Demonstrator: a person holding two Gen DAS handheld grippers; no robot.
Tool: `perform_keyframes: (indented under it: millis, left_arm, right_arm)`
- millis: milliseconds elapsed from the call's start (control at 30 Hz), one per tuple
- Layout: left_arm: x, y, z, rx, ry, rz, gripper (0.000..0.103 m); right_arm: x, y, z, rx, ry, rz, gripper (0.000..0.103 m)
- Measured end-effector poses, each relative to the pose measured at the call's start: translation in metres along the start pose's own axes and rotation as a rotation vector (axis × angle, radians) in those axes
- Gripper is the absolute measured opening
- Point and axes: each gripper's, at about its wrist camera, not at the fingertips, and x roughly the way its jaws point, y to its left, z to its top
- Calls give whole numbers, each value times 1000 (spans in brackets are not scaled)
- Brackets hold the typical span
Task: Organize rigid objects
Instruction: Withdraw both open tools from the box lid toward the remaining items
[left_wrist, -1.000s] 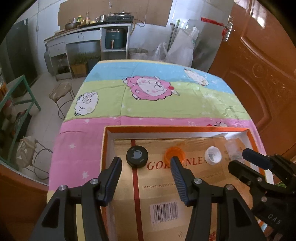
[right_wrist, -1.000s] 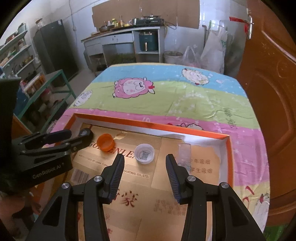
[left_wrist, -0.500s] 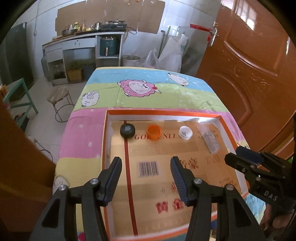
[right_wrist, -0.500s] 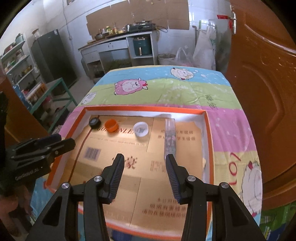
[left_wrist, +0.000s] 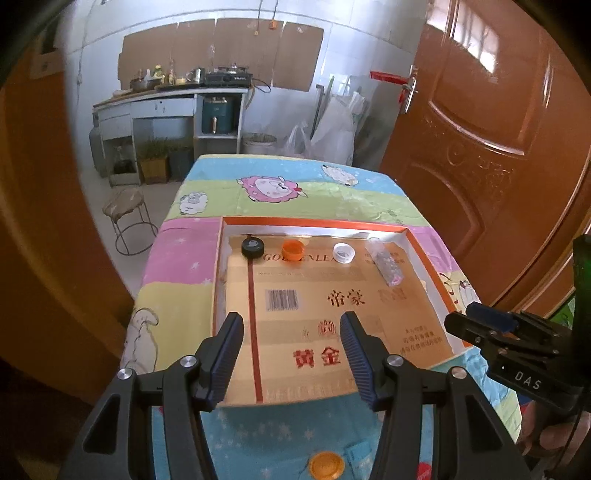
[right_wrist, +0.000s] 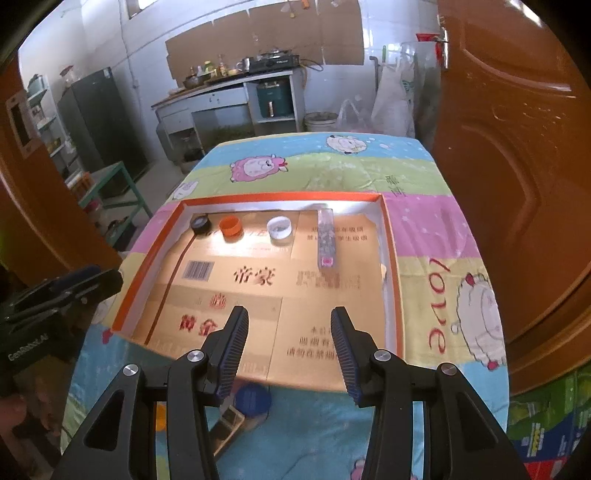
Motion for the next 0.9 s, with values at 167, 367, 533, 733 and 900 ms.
perform_keyframes:
  millis: [167,367,533,733,900]
  left_arm:
    - [-12,1,-18,6,1,9,54]
    - [-25,-1,-41,18,-10,10,54]
    - [-33,1,-60,18,-25,4,54]
    - [-41,1,-82,32,-48,4,54]
    - [-36,-3,-102,73,-20,-4,54]
  right_arm:
    - [-14,4,-17,-9,-4,-6,48]
    - [-28,3,-45,-4,-16,-8,48]
    - [-42,9,-77,-18,-17,2,48]
    - [-47,15,-112,-55,-8,-1,48]
    - [-50,15,-132,-64,3,-5,48]
